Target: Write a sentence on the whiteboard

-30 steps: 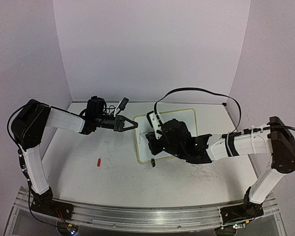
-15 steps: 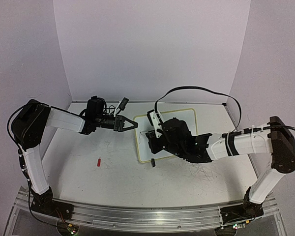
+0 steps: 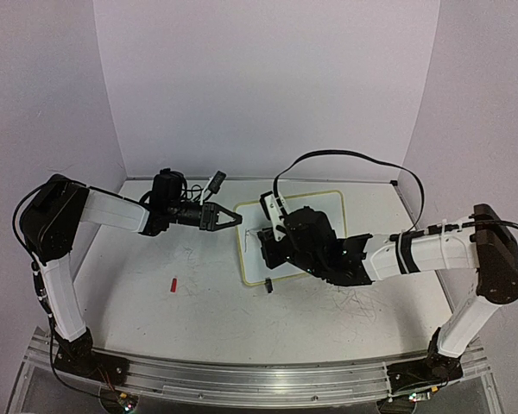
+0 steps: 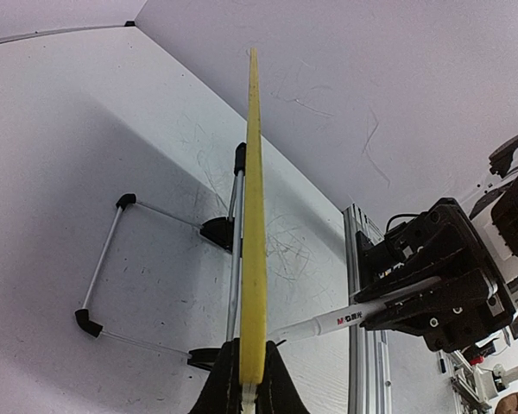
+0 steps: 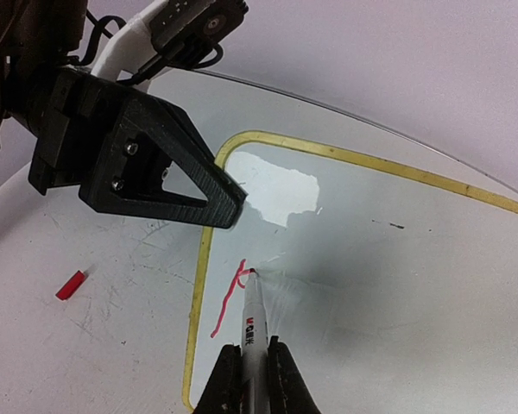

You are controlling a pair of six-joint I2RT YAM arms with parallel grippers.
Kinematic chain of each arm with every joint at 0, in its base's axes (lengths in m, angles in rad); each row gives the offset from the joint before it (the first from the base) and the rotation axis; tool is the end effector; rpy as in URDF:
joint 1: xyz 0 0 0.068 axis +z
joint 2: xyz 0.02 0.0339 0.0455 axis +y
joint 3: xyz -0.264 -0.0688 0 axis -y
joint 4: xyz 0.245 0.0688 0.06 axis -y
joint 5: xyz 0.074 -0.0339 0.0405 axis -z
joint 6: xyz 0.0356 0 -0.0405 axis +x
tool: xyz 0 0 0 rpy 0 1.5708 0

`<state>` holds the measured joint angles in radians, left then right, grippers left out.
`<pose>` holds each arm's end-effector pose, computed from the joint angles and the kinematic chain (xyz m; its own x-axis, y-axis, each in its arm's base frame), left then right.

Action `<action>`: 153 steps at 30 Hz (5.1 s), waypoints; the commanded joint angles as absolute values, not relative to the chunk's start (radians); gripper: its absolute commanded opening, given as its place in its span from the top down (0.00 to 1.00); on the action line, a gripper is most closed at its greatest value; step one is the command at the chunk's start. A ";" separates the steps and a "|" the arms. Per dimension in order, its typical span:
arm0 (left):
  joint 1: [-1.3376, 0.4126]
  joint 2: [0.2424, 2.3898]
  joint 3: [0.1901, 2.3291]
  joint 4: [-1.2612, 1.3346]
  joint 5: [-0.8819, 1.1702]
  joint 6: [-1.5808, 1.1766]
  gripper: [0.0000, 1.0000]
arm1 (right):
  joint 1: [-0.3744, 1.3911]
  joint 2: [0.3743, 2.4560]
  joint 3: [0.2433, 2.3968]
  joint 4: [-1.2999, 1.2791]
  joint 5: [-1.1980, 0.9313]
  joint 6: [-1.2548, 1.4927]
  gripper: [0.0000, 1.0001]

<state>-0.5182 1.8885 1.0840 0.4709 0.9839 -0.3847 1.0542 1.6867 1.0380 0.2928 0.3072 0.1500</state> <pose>0.3364 -0.2259 0.1987 -0.6231 0.1160 -0.7735 0.7810 0.1456 -0.6073 0.1986 0.3279 0.2379 -0.2731 -0.1924 -0.9426 -0.6553 0.7545 0.0359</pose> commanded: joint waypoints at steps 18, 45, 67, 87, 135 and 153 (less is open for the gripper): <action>-0.530 1.873 1.085 0.469 1.019 -0.403 1.00 | 1.045 1.652 0.980 0.302 0.328 0.201 1.00; -0.529 1.871 1.085 0.469 1.020 -0.403 1.00 | 1.079 1.705 1.003 0.307 0.287 0.213 1.00; -0.529 1.871 1.085 0.470 1.020 -0.402 1.00 | 1.081 1.679 0.974 0.292 0.341 0.234 1.00; -0.531 1.874 1.085 0.470 1.021 -0.403 1.00 | 1.082 1.639 0.938 0.281 0.342 0.255 1.00; -0.531 1.862 1.081 0.471 1.024 -0.402 1.00 | 1.049 1.656 1.032 0.289 0.386 0.231 1.00; -0.531 1.857 1.080 0.470 1.025 -0.402 1.00 | 1.051 1.630 0.991 0.316 0.311 0.256 1.00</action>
